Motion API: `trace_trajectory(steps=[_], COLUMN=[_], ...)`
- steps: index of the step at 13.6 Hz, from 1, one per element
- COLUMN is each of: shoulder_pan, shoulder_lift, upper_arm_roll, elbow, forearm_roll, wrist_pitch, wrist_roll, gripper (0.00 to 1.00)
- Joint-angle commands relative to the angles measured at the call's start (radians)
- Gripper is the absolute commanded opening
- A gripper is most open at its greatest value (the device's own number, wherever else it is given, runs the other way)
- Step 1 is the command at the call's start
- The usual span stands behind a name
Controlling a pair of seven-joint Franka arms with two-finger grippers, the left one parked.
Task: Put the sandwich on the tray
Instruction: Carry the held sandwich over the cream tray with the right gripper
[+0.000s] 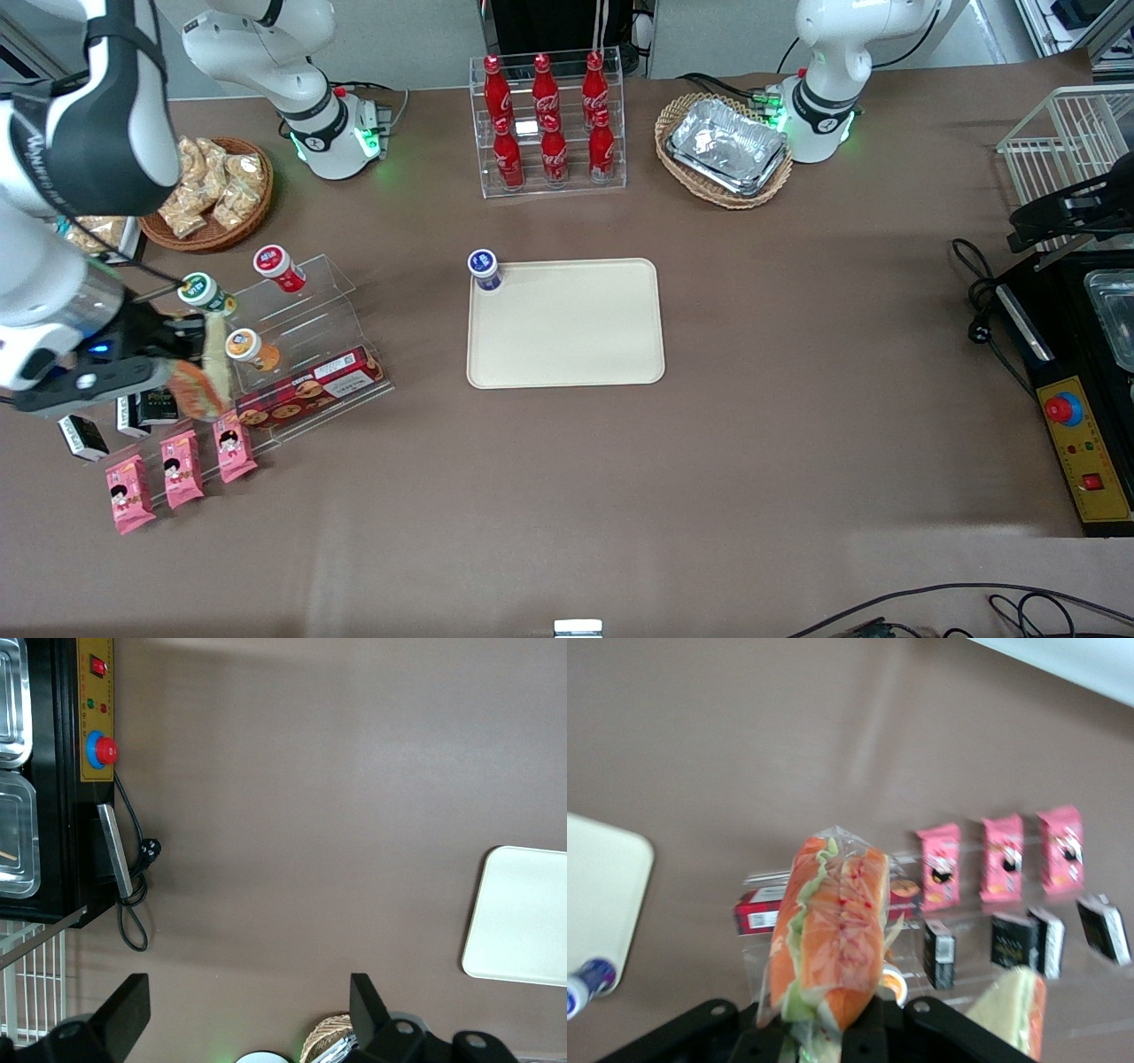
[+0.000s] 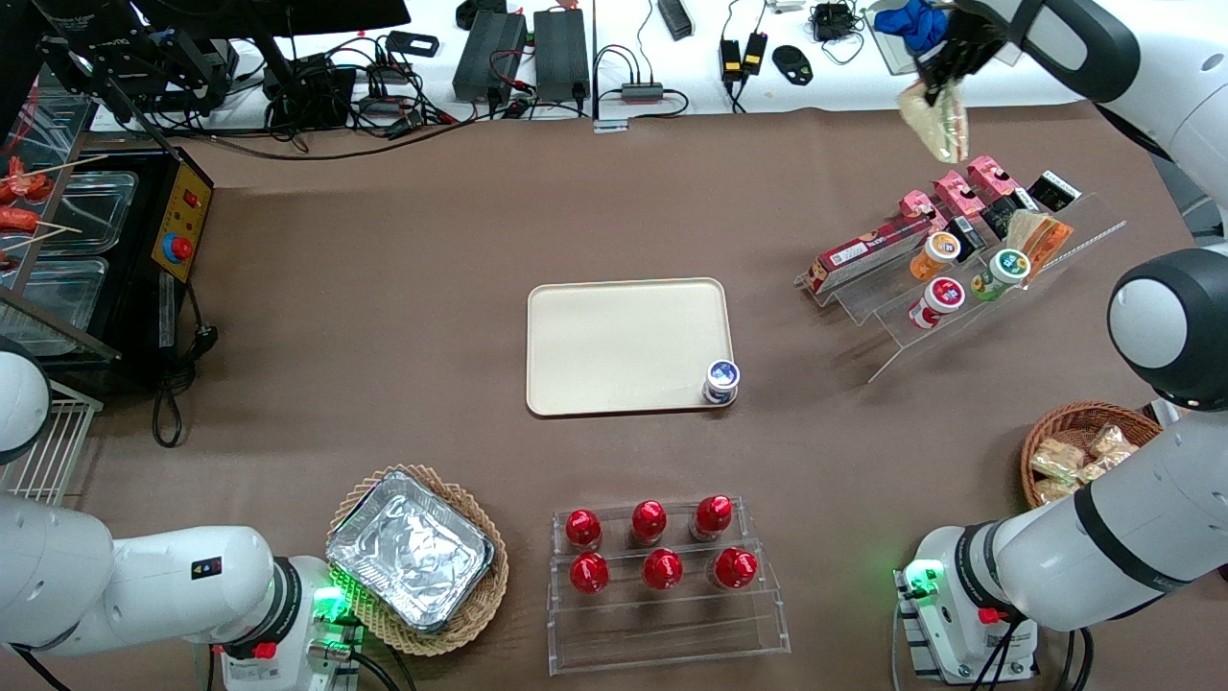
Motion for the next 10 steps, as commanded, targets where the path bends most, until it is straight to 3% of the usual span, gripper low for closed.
trace_trajectory(steps=[1, 6, 8, 10], shoulder_pan=[0.088, 0.217, 0.237, 0.241], shoulder_lift=[0.002, 0.035, 0.054, 0.081], upper_arm_roll=[-0.012, -0.011, -0.011, -0.012], elbow=[0.009, 0.007, 0.007, 0.007], forearm_roll=[0.061, 0.065, 0.110, 0.196], wrist_pitch=[-0.008, 0.041, 0.050, 0.073], wrist_roll=[-0.204, -0.332, -0.435, -0.556], gripper=[0.07, 0.07, 0.07, 0.07])
